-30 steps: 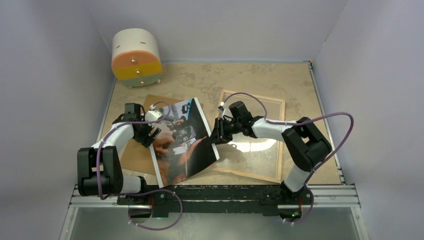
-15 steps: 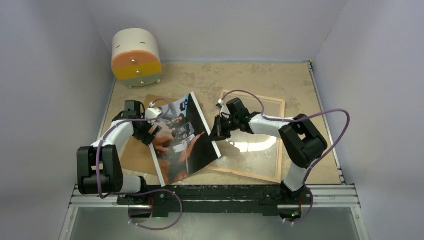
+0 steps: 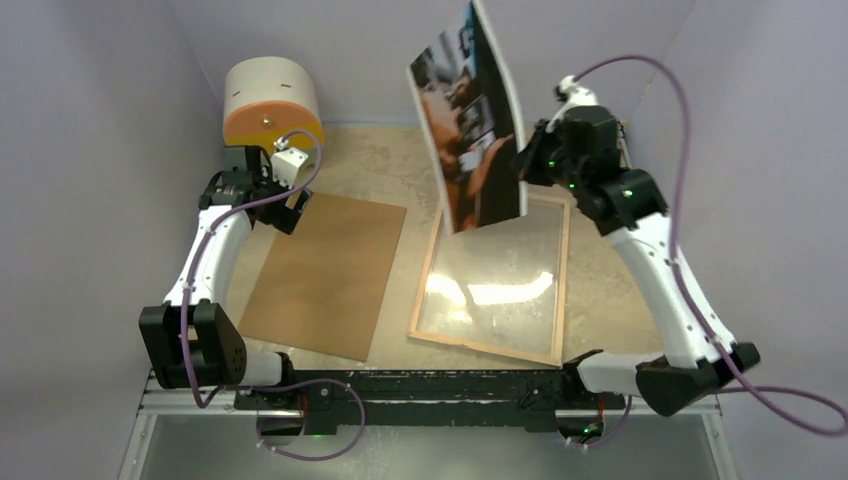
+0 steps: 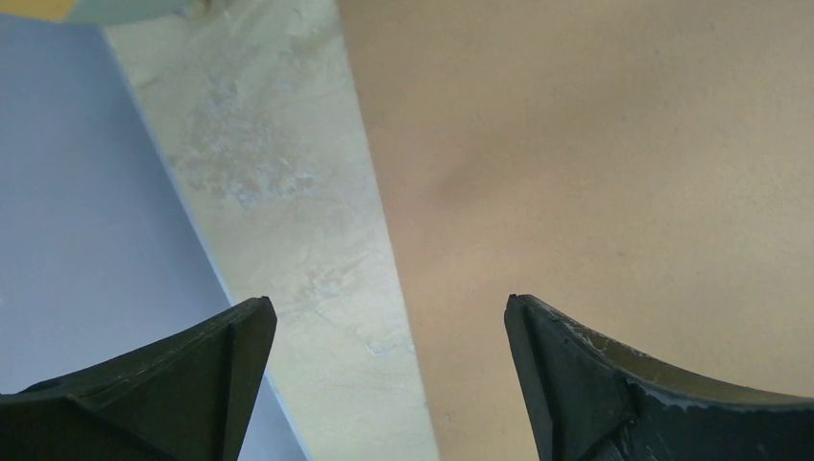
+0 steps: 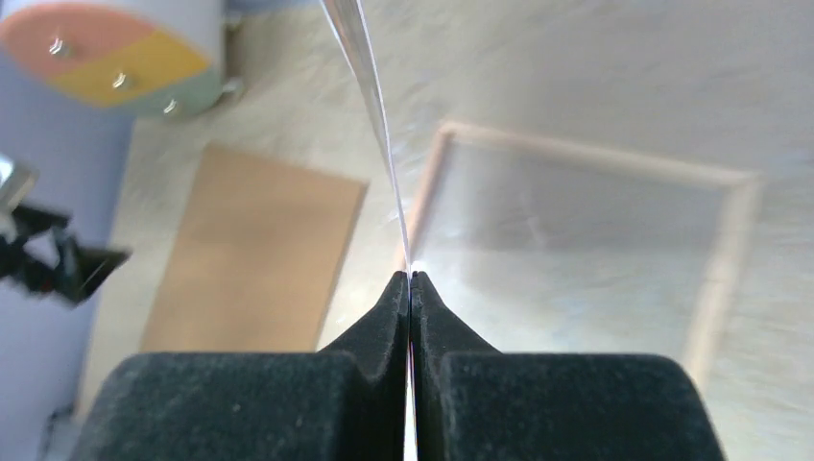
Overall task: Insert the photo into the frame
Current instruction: Turn over the photo from the photo frame, then turn over the photo frame item at the center of the board.
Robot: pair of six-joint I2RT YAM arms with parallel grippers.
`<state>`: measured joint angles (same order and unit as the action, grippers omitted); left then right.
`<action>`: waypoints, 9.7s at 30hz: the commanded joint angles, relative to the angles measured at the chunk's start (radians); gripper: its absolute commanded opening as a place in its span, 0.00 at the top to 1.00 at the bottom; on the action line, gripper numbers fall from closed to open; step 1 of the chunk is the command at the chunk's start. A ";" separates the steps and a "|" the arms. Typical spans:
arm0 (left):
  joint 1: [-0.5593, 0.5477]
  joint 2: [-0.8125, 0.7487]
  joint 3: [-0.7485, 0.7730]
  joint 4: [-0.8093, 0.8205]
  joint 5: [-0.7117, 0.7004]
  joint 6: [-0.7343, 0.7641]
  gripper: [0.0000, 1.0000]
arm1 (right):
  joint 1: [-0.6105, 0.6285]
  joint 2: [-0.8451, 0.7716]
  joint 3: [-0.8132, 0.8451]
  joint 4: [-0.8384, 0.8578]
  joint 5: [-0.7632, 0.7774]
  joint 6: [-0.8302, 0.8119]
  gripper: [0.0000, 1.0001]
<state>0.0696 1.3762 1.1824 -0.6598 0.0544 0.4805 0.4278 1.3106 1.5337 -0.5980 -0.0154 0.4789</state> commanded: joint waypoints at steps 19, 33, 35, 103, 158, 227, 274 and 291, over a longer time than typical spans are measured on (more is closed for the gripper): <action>-0.005 -0.068 -0.097 -0.018 0.045 -0.027 0.01 | 0.477 0.404 0.121 -0.645 0.516 -0.118 1.00; -0.005 -0.084 -0.142 0.009 0.048 -0.037 0.00 | 0.517 0.487 0.102 -0.399 0.025 0.145 1.00; -0.005 -0.085 -0.145 0.010 0.046 -0.036 0.00 | 0.514 0.538 0.145 -0.428 0.055 0.235 1.00; -0.006 -0.095 -0.182 -0.007 0.085 -0.008 0.00 | 0.483 0.558 -0.044 -0.367 0.384 0.235 0.01; 0.279 0.343 -0.286 0.278 -0.016 0.071 0.04 | 0.505 0.744 -0.176 0.440 -0.033 0.574 0.01; 0.069 0.242 -0.107 -0.133 0.454 0.171 0.11 | 0.497 0.260 -0.521 0.985 -0.027 0.726 0.59; -0.227 -0.519 -0.103 -0.108 0.663 0.869 0.20 | 0.126 0.297 -0.234 0.809 -0.314 1.253 1.00; -0.376 -0.496 -0.169 0.307 0.421 0.710 1.00 | 0.125 0.366 -0.274 0.913 -0.597 1.168 0.43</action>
<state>-0.2890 0.9024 1.0466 -0.5701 0.4965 1.2060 0.5724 1.6974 1.2682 0.1909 -0.3897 1.7344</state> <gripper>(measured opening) 0.039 0.419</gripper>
